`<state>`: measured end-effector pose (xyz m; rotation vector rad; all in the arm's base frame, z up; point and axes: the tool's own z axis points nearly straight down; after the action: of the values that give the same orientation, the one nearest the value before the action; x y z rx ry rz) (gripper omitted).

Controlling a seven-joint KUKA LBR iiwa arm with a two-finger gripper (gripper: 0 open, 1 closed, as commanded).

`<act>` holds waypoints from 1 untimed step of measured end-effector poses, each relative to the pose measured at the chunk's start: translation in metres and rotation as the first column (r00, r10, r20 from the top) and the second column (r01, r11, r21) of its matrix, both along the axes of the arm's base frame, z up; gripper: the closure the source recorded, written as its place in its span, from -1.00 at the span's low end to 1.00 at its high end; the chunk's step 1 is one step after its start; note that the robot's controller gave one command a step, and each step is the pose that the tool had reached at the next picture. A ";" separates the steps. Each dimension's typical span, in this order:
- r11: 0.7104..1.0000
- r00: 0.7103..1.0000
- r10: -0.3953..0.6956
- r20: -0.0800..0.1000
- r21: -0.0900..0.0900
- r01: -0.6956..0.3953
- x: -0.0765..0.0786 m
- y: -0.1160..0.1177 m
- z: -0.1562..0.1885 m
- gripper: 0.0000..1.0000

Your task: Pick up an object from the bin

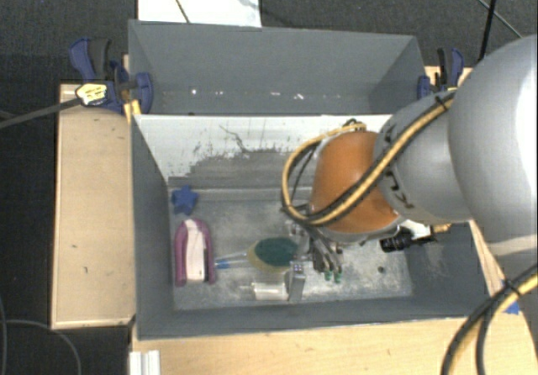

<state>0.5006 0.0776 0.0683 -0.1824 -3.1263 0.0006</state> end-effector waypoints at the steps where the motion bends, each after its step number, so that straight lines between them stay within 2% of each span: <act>1: 1.000 1.000 -0.004 0.020 0.000 0.004 0.005 -0.001 0.005 1.00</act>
Offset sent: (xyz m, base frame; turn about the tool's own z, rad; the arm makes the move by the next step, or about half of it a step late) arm 0.0000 0.0000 0.0000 0.0000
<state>0.5056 0.0762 0.0735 -0.1894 -3.1458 -0.0009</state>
